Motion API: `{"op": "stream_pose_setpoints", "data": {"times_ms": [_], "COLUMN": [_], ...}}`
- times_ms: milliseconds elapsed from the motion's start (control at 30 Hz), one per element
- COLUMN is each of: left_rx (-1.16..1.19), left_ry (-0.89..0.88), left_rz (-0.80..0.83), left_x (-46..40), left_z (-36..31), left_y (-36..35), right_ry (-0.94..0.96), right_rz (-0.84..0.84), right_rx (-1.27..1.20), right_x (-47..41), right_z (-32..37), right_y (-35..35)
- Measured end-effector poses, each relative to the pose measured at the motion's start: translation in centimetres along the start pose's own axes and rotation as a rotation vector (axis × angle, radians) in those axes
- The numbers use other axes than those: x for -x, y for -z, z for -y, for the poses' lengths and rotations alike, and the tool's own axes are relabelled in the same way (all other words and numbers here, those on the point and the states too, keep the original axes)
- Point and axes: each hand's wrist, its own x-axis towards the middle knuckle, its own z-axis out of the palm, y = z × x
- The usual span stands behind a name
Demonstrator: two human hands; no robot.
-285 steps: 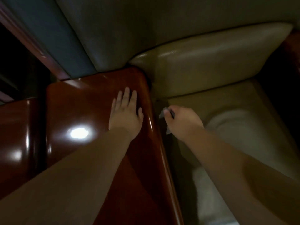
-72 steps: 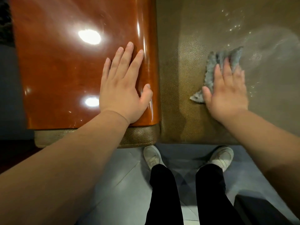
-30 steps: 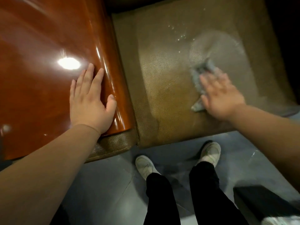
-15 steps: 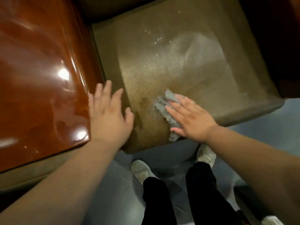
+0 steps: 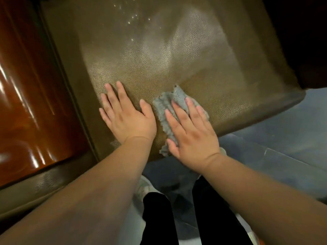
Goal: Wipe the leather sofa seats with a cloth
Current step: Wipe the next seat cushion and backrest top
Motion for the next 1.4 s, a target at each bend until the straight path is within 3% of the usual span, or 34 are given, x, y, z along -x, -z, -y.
{"op": "stream_pose_setpoints", "data": {"times_ms": [100, 233, 300, 400, 433, 533, 600, 667, 800, 900, 967, 1067, 1133, 1167, 1233, 1300, 1400], "left_rx": [-0.008, -0.018, -0.032, -0.033, -0.033, -0.028, -0.026, -0.015, -0.011, -0.012, -0.01, -0.011, -0.013, -0.013, -0.01, -0.007, -0.007], "left_ry": [-0.002, -0.001, -0.001, -0.007, -0.011, -0.018, -0.014, -0.018, -0.01, -0.008, -0.007, -0.002, 0.001, -0.001, 0.0, 0.006, 0.012], "left_rz": [-0.004, -0.038, -0.053, -0.064, -0.068, -0.07, -0.074, -0.075, -0.062, -0.055, -0.058, -0.05, -0.045, -0.041, -0.038, -0.039, -0.041], "left_x": [0.0, 0.0, 0.0, 0.1, 0.0, 0.1, 0.1, 0.1, 0.0, 0.0, -0.1, -0.1, -0.1, -0.2, -0.2, -0.2, -0.2], "left_z": [-0.1, 0.0, -0.2, -0.2, -0.2, -0.1, -0.1, -0.1, -0.2, -0.3, -0.3, -0.3, -0.3, -0.3, -0.3, -0.3, -0.2], "left_y": [-0.2, -0.7, -0.8, -0.8, -0.8, -1.1, -1.1, -1.1, -1.0, -1.0, -0.9, -1.0, -0.9, -1.0, -1.0, -1.1, -1.3], "right_ry": [0.139, -0.242, -0.463, -0.683, -0.592, -0.075, 0.175, 0.207, -0.376, -0.594, -0.506, -0.012, 0.256, 0.291, 0.129, -0.25, -0.643], "right_rz": [0.026, -0.007, -0.042, -0.181, -0.177, -0.037, 0.014, 0.023, -0.005, -0.024, -0.055, 0.091, 0.161, 0.156, 0.103, 0.049, -0.016], "right_rx": [0.08, 0.186, 0.126, -0.016, -0.044, -0.01, 0.034, 0.064, 0.056, 0.036, 0.043, 0.035, 0.053, 0.075, 0.106, 0.056, -0.002], "right_x": [2.0, 6.6, 6.5, 3.3, 2.4, 1.7, 1.4, 1.2, 0.0, -1.6, -2.7, -3.0, -3.5, -4.0, -4.8, -5.6, -7.2], "right_z": [-7.1, -18.0, -18.1, -10.7, -7.8, -2.1, -4.4, -9.6, -19.9, -18.6, -14.4, -7.5, -8.0, -10.0, -15.2, -19.7, -19.4], "right_y": [1.0, 3.1, 2.9, 1.4, 0.8, -0.4, 0.2, 1.4, 5.6, 5.7, 4.9, 3.2, 3.5, 3.9, 4.9, 6.4, 6.6]}}
